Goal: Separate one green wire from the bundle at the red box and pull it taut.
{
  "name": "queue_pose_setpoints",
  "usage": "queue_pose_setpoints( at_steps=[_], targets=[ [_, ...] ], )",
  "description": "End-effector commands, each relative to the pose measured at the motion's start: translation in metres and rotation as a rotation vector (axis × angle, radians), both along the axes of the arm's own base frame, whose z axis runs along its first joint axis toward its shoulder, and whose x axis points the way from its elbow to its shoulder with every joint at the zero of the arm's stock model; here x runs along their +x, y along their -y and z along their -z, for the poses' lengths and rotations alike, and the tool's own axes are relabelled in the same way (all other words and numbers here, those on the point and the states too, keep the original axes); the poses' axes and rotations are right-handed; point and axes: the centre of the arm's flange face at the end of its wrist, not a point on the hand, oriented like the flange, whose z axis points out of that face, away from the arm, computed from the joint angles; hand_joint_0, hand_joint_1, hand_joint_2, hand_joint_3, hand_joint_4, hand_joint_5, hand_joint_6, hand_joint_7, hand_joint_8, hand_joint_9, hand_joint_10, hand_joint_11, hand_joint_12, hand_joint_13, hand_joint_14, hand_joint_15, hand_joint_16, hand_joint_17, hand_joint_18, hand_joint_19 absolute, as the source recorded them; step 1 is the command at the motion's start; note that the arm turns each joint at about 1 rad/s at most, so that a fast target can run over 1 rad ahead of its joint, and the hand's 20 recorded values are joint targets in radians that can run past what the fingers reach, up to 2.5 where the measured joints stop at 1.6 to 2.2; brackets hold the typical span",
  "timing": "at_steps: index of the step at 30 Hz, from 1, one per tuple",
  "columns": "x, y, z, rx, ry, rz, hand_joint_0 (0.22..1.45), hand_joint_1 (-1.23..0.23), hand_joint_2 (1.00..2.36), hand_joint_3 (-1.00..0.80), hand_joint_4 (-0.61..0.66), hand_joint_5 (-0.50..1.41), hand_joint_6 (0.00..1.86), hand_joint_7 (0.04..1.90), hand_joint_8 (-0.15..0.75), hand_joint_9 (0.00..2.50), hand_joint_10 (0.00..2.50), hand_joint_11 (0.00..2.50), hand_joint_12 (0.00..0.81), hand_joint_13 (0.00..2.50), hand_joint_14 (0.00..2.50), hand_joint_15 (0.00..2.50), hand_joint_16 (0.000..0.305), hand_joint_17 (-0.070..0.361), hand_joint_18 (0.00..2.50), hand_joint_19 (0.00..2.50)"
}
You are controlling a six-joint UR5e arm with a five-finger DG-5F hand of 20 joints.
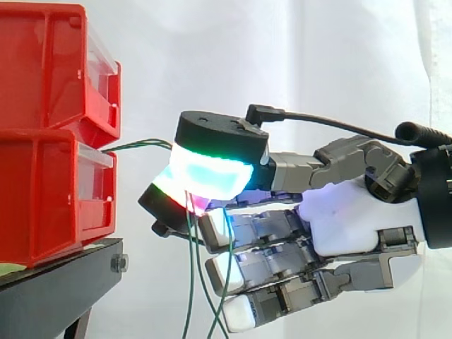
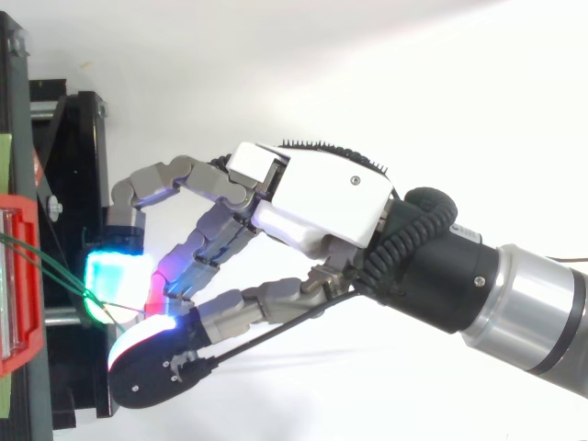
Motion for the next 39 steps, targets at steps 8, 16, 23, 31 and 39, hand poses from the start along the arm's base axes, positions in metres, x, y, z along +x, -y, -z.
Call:
queue_pose_setpoints(
  at_steps=[8, 16, 23, 31, 39],
  targets=[
    [0.0002, 0.0, 0.0002, 0.0, 0.001, 0.0, 0.52, -0.78, 1.0, -0.5, -0.05, -0.14, 0.9, 1.06, 0.225, 1.29, 0.02, 0.86, 0.341, 1.17, 0.03, 0.75, 0.047, 0.106, 0.98, 0.67],
    [-0.0003, 0.0001, -0.0003, 0.0, 0.001, 0.0, 0.51, -0.67, 1.0, -0.5, -0.03, -0.15, 0.89, 1.06, 0.252, 1.3, 0.02, 0.85, 0.349, 1.18, 0.03, 0.75, 0.05, 0.113, 0.99, 0.68],
    [-0.0001, 0.0001, 0.0009, -0.001, -0.001, 0.0, 0.6, -0.77, 1.01, -0.41, -0.04, -0.16, 0.89, 1.1, 0.235, 1.26, 0.03, 0.85, 0.336, 1.16, 0.03, 0.77, 0.046, 0.105, 0.95, 0.7],
    [-0.0006, 0.0002, 0.0016, -0.001, -0.004, 0.0, 0.76, -0.9, 1.01, -0.33, -0.17, -0.19, 0.94, 1.12, 0.217, 1.17, 0.03, 0.85, 0.328, 1.13, 0.03, 0.75, 0.044, 0.099, 0.93, 0.68],
    [-0.002, 0.0018, 0.0045, -0.001, -0.011, 0.002, 0.79, -0.92, 1.0, -0.5, -0.1, -0.19, 0.94, 1.04, 0.202, 1.17, 0.02, 0.87, 0.321, 1.12, 0.03, 0.75, 0.042, 0.095, 0.93, 0.67]
  ],
)
